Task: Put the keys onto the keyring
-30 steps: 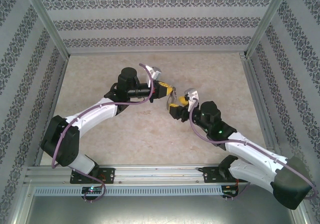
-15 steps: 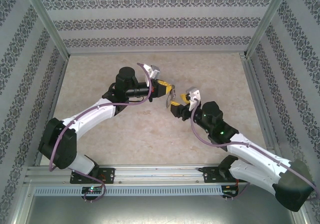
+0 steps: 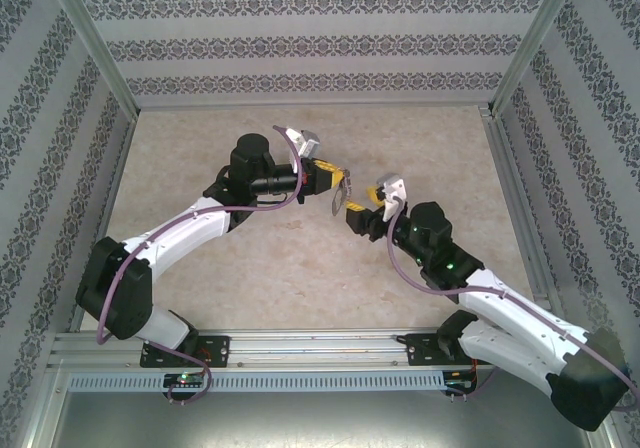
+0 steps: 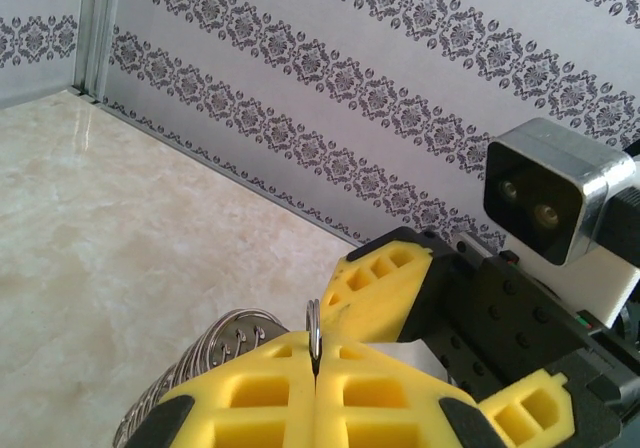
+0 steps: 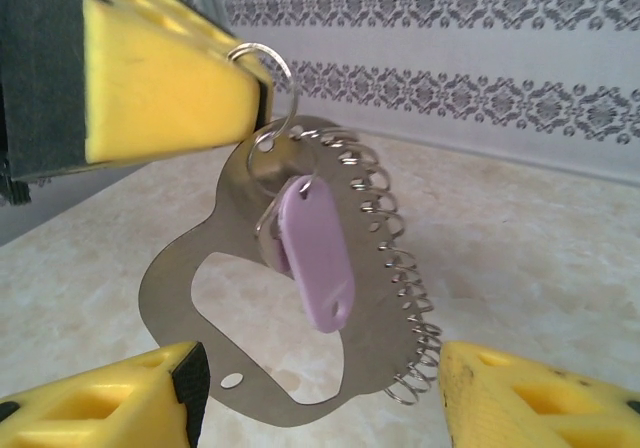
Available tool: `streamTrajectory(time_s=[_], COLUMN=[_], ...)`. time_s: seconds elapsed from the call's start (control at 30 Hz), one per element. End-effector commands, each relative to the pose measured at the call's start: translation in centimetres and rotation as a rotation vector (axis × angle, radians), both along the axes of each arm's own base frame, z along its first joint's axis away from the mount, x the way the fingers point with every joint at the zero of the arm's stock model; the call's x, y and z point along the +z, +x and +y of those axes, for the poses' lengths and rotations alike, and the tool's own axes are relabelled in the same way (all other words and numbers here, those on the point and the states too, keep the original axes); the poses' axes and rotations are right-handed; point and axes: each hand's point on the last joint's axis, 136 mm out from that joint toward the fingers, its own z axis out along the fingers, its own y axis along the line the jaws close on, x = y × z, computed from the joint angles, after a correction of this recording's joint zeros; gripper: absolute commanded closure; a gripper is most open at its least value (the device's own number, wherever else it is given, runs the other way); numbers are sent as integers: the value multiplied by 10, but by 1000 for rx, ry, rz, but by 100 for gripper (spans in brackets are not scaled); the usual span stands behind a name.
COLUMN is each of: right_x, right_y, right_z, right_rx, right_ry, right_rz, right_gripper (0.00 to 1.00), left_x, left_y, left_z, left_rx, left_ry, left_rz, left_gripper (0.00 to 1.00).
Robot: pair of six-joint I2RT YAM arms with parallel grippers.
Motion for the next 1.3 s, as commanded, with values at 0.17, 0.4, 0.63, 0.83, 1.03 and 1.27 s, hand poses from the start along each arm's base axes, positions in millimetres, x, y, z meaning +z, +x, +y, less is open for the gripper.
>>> streamTrajectory(time_s=[0.17, 0.4, 0.63, 0.83, 1.03, 1.27], right_x=[10, 12, 25, 35, 35, 27], right_y=[3, 3, 10, 21, 32, 32], right_z=[-8, -7, 3, 14, 16, 11], right_rx=[-11, 4, 31, 53, 37, 34], right_ry=[43, 49, 55, 48, 10, -24], right_rz=[-26, -28, -52, -70, -84, -75], right_gripper=[38, 38, 38, 38, 44, 75], left_x=[29, 30, 30, 31, 32, 34], left_y=[-10, -10, -10, -10, -11, -11], left_z=[0, 0, -1, -1, -1, -1], left_rx=[-12, -11, -13, -11, -13, -10], left_ry=[-42, -43, -42, -41, -37, -26], left_rz=[-80, -83, -81, -81, -83, -94], left_gripper=[100, 100, 100, 100, 100, 100])
